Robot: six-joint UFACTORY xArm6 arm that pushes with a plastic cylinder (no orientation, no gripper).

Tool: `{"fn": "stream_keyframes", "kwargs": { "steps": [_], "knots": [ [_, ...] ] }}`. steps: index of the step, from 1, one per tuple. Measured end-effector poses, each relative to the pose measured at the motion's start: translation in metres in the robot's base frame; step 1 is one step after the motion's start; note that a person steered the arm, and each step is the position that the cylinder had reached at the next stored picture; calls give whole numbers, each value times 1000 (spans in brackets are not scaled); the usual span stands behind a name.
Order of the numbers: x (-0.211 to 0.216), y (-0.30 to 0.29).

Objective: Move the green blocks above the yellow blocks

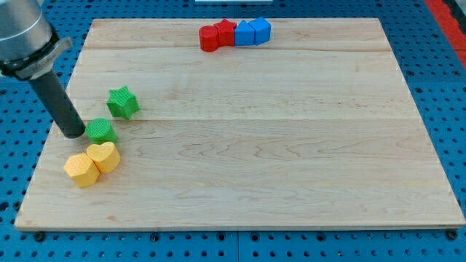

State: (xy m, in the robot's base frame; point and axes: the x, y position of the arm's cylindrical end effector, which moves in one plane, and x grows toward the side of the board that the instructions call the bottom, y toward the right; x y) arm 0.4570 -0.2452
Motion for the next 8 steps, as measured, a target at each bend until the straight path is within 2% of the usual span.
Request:
{"fn": "stream_keyframes", "kwargs": {
  "steps": [1, 2, 3, 5, 8],
  "knots": [
    [-46, 0],
    [-69, 38],
    [-71, 82],
    [-21, 51],
    [24, 48]
  ]
}}
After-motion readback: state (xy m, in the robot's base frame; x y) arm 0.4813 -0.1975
